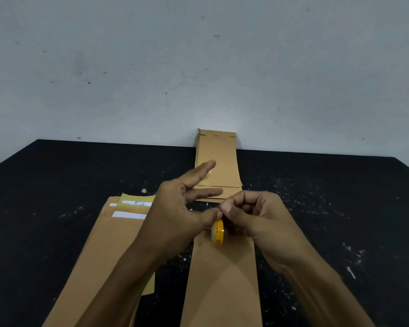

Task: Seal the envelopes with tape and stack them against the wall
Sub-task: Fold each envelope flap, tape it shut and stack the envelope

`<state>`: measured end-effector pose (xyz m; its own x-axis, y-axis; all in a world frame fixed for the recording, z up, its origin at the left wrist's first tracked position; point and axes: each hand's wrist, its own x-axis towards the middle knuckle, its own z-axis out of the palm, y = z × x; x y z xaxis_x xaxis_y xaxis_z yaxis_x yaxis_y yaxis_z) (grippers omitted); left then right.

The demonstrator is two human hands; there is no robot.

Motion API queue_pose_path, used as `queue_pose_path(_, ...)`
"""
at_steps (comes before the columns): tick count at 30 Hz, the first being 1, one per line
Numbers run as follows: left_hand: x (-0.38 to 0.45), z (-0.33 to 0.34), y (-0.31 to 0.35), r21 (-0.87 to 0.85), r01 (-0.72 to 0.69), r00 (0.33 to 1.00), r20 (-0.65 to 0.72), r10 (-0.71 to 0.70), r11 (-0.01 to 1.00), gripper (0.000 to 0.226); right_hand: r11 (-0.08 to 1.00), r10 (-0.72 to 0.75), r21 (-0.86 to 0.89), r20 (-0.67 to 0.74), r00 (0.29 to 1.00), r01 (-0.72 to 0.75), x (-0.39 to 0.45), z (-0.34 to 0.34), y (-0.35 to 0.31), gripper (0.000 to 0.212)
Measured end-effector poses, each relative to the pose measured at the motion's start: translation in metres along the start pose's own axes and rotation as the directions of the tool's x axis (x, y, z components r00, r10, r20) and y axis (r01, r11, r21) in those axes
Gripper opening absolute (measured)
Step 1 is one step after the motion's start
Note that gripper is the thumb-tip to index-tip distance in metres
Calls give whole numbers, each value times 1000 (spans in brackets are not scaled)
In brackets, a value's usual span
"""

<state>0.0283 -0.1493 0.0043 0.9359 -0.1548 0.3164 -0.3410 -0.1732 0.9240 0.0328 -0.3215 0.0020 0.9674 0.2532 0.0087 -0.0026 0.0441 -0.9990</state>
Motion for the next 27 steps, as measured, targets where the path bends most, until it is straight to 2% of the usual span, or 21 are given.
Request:
queue_pose_path(2, 4, 2, -5, 89, -7, 994, -106, 16, 996, 86, 994, -80, -82, -88, 993, 73, 4, 2, 3, 11)
queue_pose_path(5, 5, 3, -14, 144, 21, 976, -217, 11, 989, 87, 971, -142, -226, -271, 952, 81, 18, -1, 14, 9)
queue_pose_path(7, 5, 7, -20, 177, 36, 976, -219, 4, 984, 93, 957, -147, -288, -340, 929, 46, 27, -6, 21, 9)
queue_pose_path(11, 9, 20, -30, 290, 52, 985, -170, -2, 956, 103, 955, -65, -291, -389, 919, -56, 43, -10, 32, 12)
queue_pose_path(14, 18, 30, -40, 402, 52, 987, -159, 14, 914, 94, 959, 27, -244, -426, 904, -144, 53, -11, 41, 15)
queue_pose_path(17, 27, 36, -46, 432, 61, 986, -168, 14, 900, 82, 967, 80, -183, -443, 893, -177, 57, -11, 45, 15)
queue_pose_path(19, 31, 37, -50, 467, 69, 983, -181, 19, 882, 81, 906, 8, -376, -443, 896, -194, 58, -14, 49, 19)
queue_pose_path(22, 38, 38, -56, 540, 68, 985, -172, 31, 839, 85, 726, -53, -643, -407, 912, -245, 60, -18, 53, 17)
queue_pose_path(27, 38, 44, -58, 653, 20, 996, -81, 44, 757, 87, 588, -31, -745, -411, 911, -316, 63, -14, 56, 6)
